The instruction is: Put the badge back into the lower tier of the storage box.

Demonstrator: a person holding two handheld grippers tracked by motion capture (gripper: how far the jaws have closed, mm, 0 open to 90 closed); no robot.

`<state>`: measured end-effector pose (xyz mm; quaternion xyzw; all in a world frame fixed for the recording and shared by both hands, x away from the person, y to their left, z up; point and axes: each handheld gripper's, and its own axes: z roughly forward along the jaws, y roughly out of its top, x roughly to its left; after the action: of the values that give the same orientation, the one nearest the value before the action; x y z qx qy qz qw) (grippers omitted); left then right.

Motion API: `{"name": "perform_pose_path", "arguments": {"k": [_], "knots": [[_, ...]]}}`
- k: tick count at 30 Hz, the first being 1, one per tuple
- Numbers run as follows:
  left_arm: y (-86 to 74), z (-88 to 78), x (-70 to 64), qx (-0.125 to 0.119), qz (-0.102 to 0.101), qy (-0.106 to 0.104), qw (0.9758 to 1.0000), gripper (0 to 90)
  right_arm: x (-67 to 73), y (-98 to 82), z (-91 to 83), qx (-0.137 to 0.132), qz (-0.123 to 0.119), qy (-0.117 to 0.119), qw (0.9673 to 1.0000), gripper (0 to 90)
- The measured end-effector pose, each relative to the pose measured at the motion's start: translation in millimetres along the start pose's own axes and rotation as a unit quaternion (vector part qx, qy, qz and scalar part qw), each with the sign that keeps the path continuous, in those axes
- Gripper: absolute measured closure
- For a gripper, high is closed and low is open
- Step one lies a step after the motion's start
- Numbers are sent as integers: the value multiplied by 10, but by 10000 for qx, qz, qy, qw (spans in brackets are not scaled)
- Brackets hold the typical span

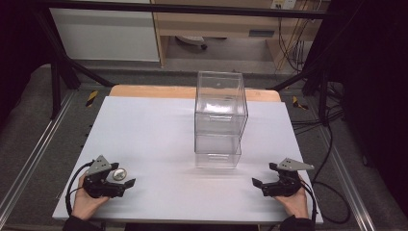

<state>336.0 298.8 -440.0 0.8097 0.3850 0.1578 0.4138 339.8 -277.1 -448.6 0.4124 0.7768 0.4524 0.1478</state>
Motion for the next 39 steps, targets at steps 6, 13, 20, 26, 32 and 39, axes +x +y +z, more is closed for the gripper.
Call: {"name": "perform_pose_path", "arguments": {"k": [6, 13, 20, 26, 32, 39], "knots": [[7, -5, -18, 13, 3, 22, 10000, 69, 1, -5, -1, 23, -22, 6, 10000, 22], [8, -13, -32, 33, -20, 11, 10000, 70, 7, -9, -5, -10, 12, -22, 10000, 21], [13, -19, -23, 132, 19, 91, 9999, 70, 8, -16, 2, 32, -29, -29, 10000, 21], [9, -40, 10, 164, -4, 205, 9997, 70, 4, -17, 2, 41, -17, -37, 10000, 20], [3, -75, 54, 183, -73, 346, 9992, 69, 2, -17, 0, 44, -5, -40, 10000, 21], [-15, -91, 107, 216, -174, 508, 9983, 75, 2, -16, 1, 70, 23, -38, 10000, 20]]}}
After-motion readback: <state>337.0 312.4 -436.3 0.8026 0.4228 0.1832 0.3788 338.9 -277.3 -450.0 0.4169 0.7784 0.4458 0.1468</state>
